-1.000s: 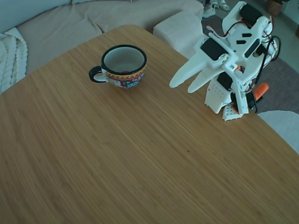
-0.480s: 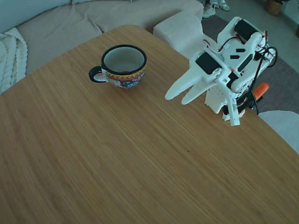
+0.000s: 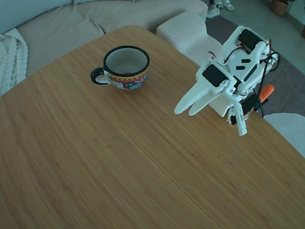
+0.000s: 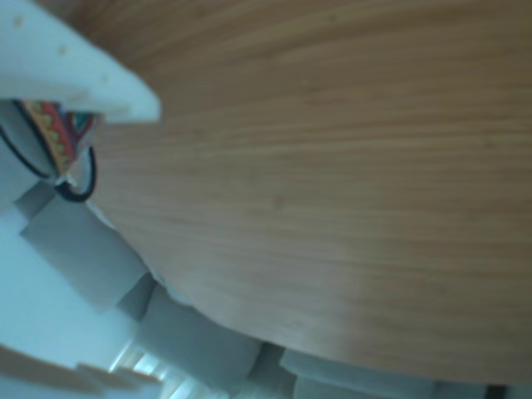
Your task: Grasp a red cap and put it in the cup.
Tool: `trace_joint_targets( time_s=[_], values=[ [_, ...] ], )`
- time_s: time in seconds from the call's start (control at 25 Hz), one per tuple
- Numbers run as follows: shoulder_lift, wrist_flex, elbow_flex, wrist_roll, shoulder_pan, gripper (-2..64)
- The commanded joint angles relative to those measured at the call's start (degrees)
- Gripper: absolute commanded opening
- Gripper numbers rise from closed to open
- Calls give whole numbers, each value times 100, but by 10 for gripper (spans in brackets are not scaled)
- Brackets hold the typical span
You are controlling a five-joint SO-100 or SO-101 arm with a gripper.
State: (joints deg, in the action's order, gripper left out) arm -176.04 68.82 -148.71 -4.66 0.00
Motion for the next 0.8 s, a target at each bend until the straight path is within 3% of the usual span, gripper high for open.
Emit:
trace_joint_targets(
  time_s=[0.0,0.16,0.36,0.76],
  values=[
    [-123,-141,-62,9,-18,384],
    [-176,-141,-141,9,-18,367],
    [-176,-141,-141,9,-18,243],
    [-185,-343,-431,9,0,99]
  ],
)
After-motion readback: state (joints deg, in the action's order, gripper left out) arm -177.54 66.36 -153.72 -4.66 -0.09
